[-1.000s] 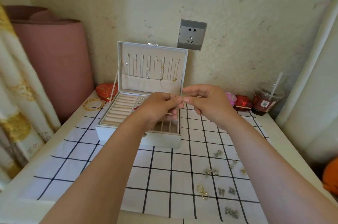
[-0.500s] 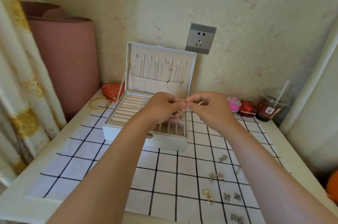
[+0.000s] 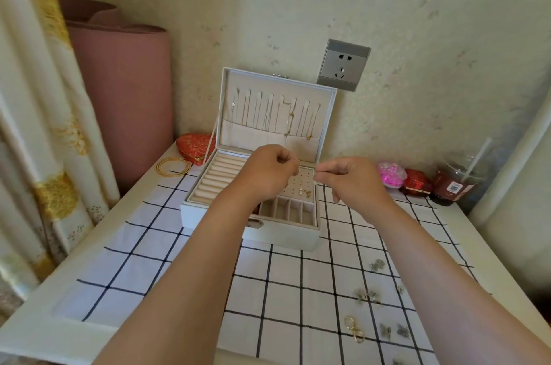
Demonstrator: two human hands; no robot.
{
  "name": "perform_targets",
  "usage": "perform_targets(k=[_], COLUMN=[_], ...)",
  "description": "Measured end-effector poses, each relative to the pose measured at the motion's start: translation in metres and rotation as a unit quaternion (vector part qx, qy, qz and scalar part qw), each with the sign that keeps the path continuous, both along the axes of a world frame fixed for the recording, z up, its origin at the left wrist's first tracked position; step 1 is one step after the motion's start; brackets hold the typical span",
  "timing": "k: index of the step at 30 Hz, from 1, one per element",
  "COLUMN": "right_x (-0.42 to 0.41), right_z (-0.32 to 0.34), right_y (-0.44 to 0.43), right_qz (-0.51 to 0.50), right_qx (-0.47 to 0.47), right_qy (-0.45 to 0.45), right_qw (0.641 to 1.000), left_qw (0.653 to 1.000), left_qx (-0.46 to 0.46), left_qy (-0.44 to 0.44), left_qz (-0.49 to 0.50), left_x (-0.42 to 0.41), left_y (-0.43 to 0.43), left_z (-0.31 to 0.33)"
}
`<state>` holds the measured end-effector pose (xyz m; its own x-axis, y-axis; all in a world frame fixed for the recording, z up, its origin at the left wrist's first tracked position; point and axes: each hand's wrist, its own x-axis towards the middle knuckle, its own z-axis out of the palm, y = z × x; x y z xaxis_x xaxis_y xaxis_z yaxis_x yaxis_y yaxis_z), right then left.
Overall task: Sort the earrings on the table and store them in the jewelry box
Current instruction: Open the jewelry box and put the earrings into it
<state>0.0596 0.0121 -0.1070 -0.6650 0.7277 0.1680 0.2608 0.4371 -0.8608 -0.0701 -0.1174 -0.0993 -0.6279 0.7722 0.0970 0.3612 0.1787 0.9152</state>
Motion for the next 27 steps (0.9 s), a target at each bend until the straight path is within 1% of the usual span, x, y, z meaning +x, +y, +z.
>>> perform_targets(k=[3, 7, 13, 18, 22, 27], right_x=[-0.008, -0.020, -0.026, -0.024, -0.023, -0.026], right_z=[-0.010, -0.025, -0.039, -0.035, -0.035, -0.038], right_y=[0.008, 0.018, 0.023, 0.022, 0.020, 0.016], right_qz=[-0.018, -0.042, -0.013, -0.002, -0.016, -0.035], right_qx=[0.021, 0.089, 0.175, 0.232, 0.247, 0.242], right_qy=[0.004, -0.013, -0.051, -0.087, -0.089, -0.082], right_qw=[1.000, 0.995, 0.983, 0.969, 0.965, 0.966], left_qw=[1.000, 1.000, 0.999, 0.999, 0.999, 0.999], left_qx=[-0.016, -0.026, -0.038, -0.032, -0.022, -0.020], left_qy=[0.012, 0.014, 0.027, 0.030, 0.032, 0.032], left_qz=[-0.004, -0.009, -0.008, -0.002, 0.008, 0.011], left_x=[-0.003, -0.004, -0.004, -0.004, -0.004, -0.003], left_y=[0.000, 0.002, 0.004, 0.004, 0.003, 0.006], left_z=[-0.003, -0.004, -0.004, -0.004, -0.003, -0.004])
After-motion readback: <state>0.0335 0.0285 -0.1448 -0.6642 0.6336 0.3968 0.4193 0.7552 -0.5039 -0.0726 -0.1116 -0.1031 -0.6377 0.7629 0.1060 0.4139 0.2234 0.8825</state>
